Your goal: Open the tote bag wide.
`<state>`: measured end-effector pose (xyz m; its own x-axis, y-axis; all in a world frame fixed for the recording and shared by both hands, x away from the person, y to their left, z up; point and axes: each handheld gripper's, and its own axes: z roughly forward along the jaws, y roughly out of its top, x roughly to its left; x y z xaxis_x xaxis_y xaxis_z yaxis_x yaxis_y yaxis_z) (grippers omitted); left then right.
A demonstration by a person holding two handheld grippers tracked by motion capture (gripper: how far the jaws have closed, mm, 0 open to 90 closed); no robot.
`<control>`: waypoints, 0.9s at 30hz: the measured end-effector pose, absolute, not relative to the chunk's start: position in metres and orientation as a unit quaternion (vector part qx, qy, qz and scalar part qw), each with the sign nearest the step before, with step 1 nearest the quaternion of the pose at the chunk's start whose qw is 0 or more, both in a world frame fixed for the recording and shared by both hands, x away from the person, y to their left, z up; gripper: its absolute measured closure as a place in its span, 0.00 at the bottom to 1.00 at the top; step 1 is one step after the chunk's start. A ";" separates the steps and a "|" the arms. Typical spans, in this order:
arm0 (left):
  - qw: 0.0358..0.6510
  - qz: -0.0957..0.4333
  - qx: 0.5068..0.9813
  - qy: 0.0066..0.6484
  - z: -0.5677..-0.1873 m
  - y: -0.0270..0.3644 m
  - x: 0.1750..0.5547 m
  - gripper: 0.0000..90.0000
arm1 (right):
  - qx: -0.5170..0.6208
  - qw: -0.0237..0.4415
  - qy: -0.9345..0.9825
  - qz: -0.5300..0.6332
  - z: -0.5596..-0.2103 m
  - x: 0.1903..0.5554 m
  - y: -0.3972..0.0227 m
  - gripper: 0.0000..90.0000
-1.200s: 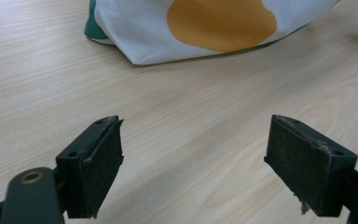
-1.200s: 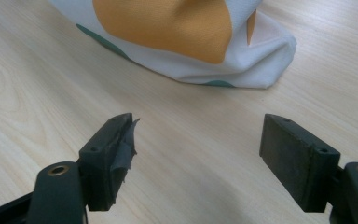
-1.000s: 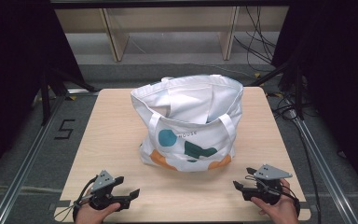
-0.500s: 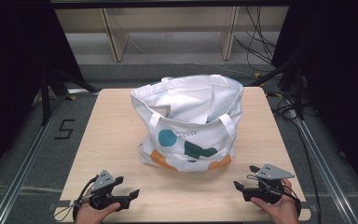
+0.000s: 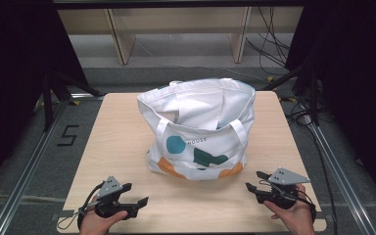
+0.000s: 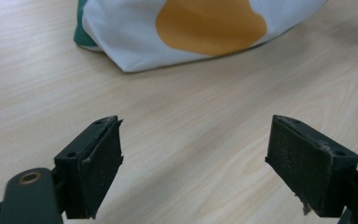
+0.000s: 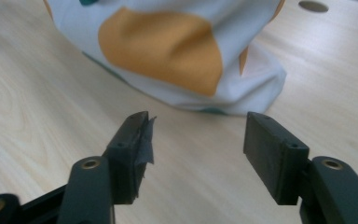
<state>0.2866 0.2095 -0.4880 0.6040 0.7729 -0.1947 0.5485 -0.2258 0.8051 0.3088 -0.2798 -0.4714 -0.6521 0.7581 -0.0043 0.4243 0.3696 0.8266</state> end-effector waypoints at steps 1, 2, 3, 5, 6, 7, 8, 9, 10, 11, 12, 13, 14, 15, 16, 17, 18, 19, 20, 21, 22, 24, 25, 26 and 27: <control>0.457 0.127 0.770 0.427 -0.485 0.210 0.288 0.19 | 0.369 0.196 0.803 0.426 -0.470 0.309 -0.279 0.49; 0.459 0.127 0.770 0.425 -0.484 0.211 0.290 0.19 | 0.351 0.208 0.806 0.430 -0.467 0.313 -0.281 0.50; 0.463 0.127 0.767 0.426 -0.483 0.211 0.291 0.19 | 0.356 0.202 0.802 0.435 -0.465 0.312 -0.280 0.51; 0.457 0.129 0.773 0.421 -0.479 0.212 0.293 0.18 | 0.363 0.201 0.798 0.437 -0.460 0.313 -0.281 0.52; 0.457 0.129 0.773 0.421 -0.479 0.212 0.293 0.18 | 0.360 0.205 0.796 0.441 -0.457 0.315 -0.282 0.53; 0.455 0.131 0.773 0.422 -0.478 0.212 0.294 0.18 | 0.347 0.213 0.797 0.445 -0.455 0.319 -0.284 0.53; 0.456 0.129 0.772 0.422 -0.477 0.212 0.295 0.18 | 0.347 0.213 0.797 0.445 -0.455 0.319 -0.284 0.53; 0.459 0.126 0.773 0.420 -0.475 0.211 0.296 0.22 | 0.351 0.216 0.792 0.450 -0.449 0.322 -0.284 0.56; 0.458 0.130 0.779 0.408 -0.473 0.211 0.298 0.23 | 0.366 0.204 0.790 0.448 -0.447 0.321 -0.283 0.57; 0.458 0.127 0.778 0.411 -0.472 0.210 0.299 0.25 | 0.353 0.216 0.789 0.453 -0.445 0.325 -0.284 0.57; 0.458 0.127 0.778 0.411 -0.472 0.210 0.299 0.28 | 0.353 0.216 0.789 0.453 -0.445 0.325 -0.284 0.57; 0.464 0.130 0.776 0.407 -0.469 0.210 0.301 0.31 | 0.339 0.226 0.792 0.455 -0.441 0.329 -0.285 0.63; 0.469 0.134 0.770 0.411 -0.468 0.209 0.301 0.36 | 0.350 0.215 0.789 0.456 -0.439 0.328 -0.284 0.64; 0.473 0.135 0.771 0.405 -0.468 0.209 0.302 0.42 | 0.348 0.219 0.787 0.460 -0.438 0.329 -0.284 0.67; 0.470 0.134 0.777 0.397 -0.466 0.210 0.303 0.47 | 0.344 0.214 0.790 0.460 -0.436 0.330 -0.284 0.70; 0.470 0.134 0.777 0.397 -0.466 0.210 0.303 0.50 | 0.344 0.214 0.790 0.460 -0.436 0.330 -0.284 0.70; 0.476 0.142 0.773 0.394 -0.464 0.209 0.303 0.58 | 0.333 0.231 0.786 0.467 -0.433 0.333 -0.283 0.75; 0.476 0.142 0.773 0.394 -0.464 0.209 0.303 0.61 | 0.329 0.230 0.788 0.467 -0.432 0.333 -0.283 0.77; 0.473 0.146 0.778 0.387 -0.461 0.208 0.303 0.64 | 0.329 0.227 0.789 0.467 -0.429 0.333 -0.283 0.81; 0.473 0.148 0.781 0.379 -0.459 0.207 0.303 0.64 | 0.329 0.227 0.789 0.467 -0.429 0.333 -0.283 0.81; 0.470 0.154 0.786 0.371 -0.456 0.205 0.303 0.72 | 0.313 0.236 0.791 0.470 -0.427 0.336 -0.284 0.84; 0.475 0.156 0.786 0.363 -0.451 0.204 0.303 0.78 | 0.308 0.239 0.790 0.473 -0.419 0.337 -0.282 0.92; 0.478 0.156 0.786 0.361 -0.447 0.204 0.304 0.81 | 0.306 0.243 0.785 0.480 -0.417 0.339 -0.280 0.94; 0.487 0.159 0.780 0.359 -0.440 0.203 0.305 0.84 | 0.303 0.246 0.784 0.483 -0.414 0.340 -0.280 0.96; 0.487 0.159 0.780 0.359 -0.440 0.203 0.305 0.87 | 0.303 0.246 0.784 0.483 -0.414 0.340 -0.280 0.96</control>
